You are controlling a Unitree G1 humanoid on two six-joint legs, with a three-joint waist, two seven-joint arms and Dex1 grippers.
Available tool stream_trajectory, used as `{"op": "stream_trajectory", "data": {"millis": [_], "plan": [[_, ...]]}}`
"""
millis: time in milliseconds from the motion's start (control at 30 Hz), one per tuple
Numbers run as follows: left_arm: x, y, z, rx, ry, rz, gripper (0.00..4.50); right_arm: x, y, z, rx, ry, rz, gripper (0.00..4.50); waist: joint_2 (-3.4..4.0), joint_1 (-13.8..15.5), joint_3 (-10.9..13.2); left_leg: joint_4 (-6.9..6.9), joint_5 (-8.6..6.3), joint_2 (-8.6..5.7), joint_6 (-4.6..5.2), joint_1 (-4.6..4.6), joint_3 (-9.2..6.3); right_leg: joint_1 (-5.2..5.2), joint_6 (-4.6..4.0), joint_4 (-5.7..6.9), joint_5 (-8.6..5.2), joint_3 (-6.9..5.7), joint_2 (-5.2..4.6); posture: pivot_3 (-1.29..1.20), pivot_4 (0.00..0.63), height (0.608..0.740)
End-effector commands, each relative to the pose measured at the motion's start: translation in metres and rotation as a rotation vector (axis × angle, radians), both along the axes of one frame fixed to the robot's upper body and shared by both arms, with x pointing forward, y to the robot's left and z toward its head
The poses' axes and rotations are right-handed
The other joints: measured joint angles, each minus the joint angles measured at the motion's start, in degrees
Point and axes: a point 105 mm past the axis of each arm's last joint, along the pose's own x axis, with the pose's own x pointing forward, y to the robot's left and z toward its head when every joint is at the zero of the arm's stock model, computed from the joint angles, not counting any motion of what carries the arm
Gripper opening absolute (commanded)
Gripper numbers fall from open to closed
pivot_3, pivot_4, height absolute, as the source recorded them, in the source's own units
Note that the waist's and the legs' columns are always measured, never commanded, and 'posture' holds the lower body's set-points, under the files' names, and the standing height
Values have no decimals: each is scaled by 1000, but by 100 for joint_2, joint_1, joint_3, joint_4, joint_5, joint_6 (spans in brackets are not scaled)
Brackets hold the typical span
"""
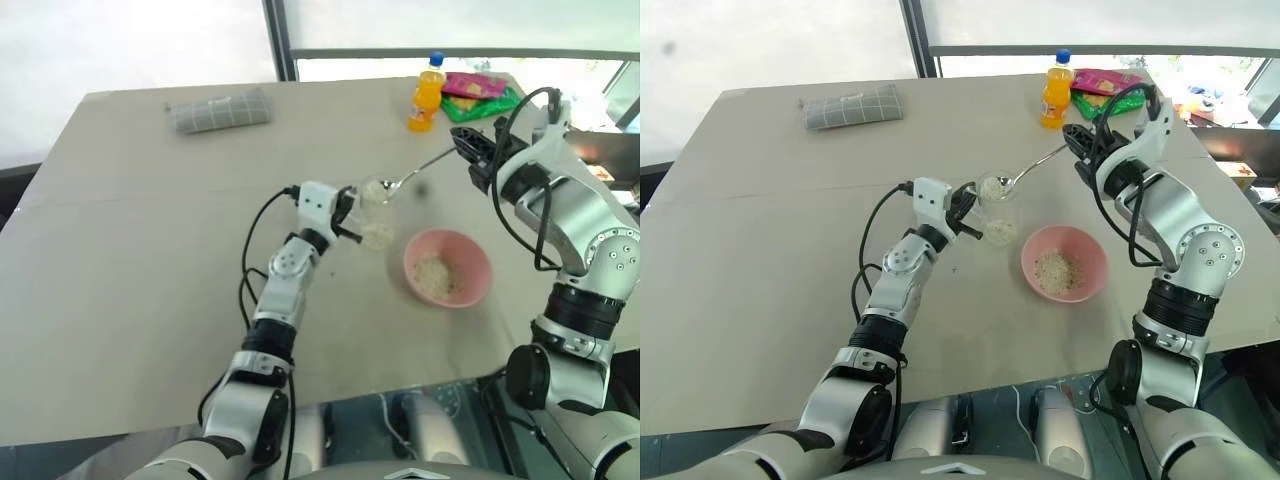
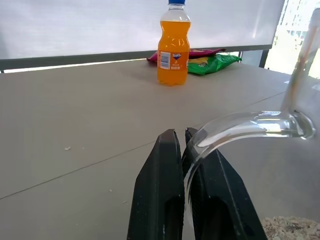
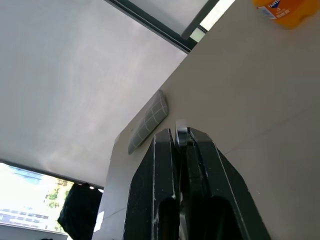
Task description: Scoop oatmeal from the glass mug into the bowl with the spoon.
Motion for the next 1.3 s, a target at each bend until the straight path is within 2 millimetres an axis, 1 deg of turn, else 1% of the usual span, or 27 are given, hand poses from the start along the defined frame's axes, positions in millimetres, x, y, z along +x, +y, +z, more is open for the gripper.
{"op": "stream_trajectory", "data": {"millis": [33, 300, 600, 967, 1100, 1300], "plan": [[2, -1, 17, -44, -49, -5, 30, -8, -8, 11, 57, -39, -26, 0, 0, -1, 0, 0, 0, 0, 0, 0, 0, 0, 0, 0, 0, 0, 0, 0, 150, 740], [3, -1, 17, -65, -35, -11, 30, -14, -10, 3, 144, -20, -31, 0, 0, -2, 0, 0, 0, 0, 0, 0, -1, 0, 0, 0, 0, 1, 0, 0, 150, 740], [1, -5, 19, -74, -42, -37, 30, -14, -10, -11, 208, -20, -53, 0, 0, -3, 0, 0, 0, 0, 0, 1, -2, 1, 1, 0, 0, 1, 1, 0, 150, 740], [1, -6, 20, -71, -41, -49, 30, -10, -23, -26, 314, -3, -86, 0, 0, -1, 0, 0, 0, 0, 0, 1, -2, 1, 1, 0, 0, 1, 1, 0, 150, 740], [2, -6, 19, -68, -38, -49, 30, -13, -21, -25, 339, 0, -69, 0, 0, -1, 0, 1, 0, 0, 0, 2, -1, 1, 1, 0, 0, 2, 1, 0, 150, 740], [2, -6, 19, -65, -37, -49, 30, -18, -18, -19, 356, 3, -42, 0, 0, -1, 0, 0, 0, 0, 0, 2, -2, 1, 1, 0, 0, 1, 1, 0, 150, 740]]}}
